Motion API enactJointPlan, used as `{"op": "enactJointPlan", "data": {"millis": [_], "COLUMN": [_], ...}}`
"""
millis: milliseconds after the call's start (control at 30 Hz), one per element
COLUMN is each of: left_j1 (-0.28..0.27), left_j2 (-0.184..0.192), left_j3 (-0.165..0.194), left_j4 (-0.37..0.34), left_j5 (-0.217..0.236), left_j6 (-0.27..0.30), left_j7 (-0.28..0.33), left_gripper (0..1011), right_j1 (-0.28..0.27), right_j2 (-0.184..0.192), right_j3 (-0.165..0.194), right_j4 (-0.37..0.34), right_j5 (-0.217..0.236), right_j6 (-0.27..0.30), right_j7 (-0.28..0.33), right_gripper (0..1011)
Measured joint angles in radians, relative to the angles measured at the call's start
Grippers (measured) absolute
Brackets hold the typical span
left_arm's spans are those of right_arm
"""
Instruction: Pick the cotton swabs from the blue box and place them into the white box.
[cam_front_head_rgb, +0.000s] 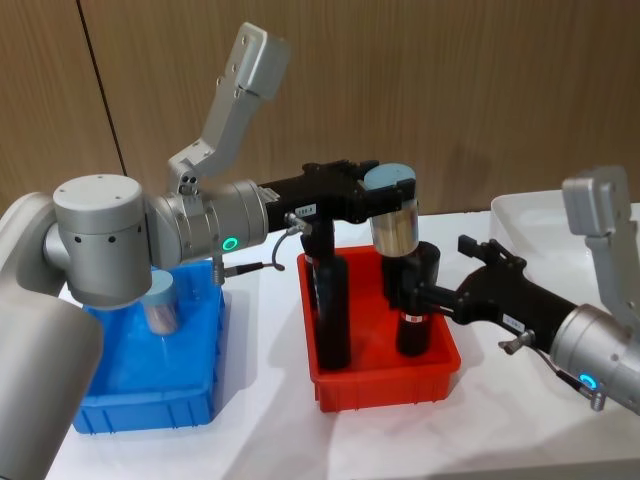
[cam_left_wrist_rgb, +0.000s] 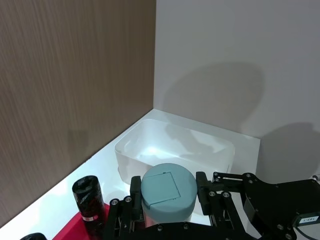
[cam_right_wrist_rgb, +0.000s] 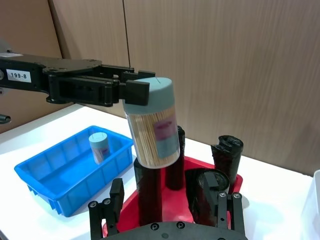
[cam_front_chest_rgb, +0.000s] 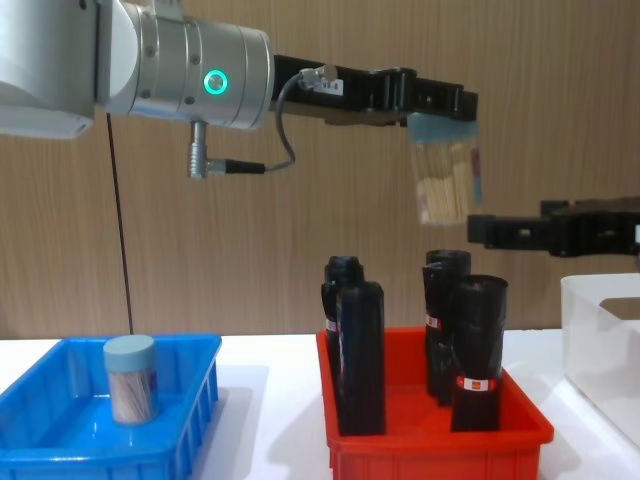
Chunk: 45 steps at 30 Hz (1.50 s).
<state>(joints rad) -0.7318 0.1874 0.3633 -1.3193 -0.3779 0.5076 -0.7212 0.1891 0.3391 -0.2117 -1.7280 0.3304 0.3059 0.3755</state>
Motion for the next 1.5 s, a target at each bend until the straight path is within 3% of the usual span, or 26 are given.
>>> {"op": "enactJointPlan", "data": {"millis": [1200, 1500], "left_j1": [0.0, 0.0], "left_j2": [0.0, 0.0], "left_j3": [0.0, 0.0], "left_j4": [0.0, 0.0], "left_j5": [0.0, 0.0], "left_j6": [0.0, 0.0], "left_j7": [0.0, 0.0], "left_gripper": [659, 659], "right_j1": [0.16, 0.198], "right_j2": [-0.087, -0.107], "right_j3": [-0.056, -0.067], "right_j4": [0.126, 0.169], "right_j5": [-0.11, -0.135], "right_j6": [0.035, 0.036], "right_j7": [0.057, 0.063], "right_gripper": [1002, 816]}}
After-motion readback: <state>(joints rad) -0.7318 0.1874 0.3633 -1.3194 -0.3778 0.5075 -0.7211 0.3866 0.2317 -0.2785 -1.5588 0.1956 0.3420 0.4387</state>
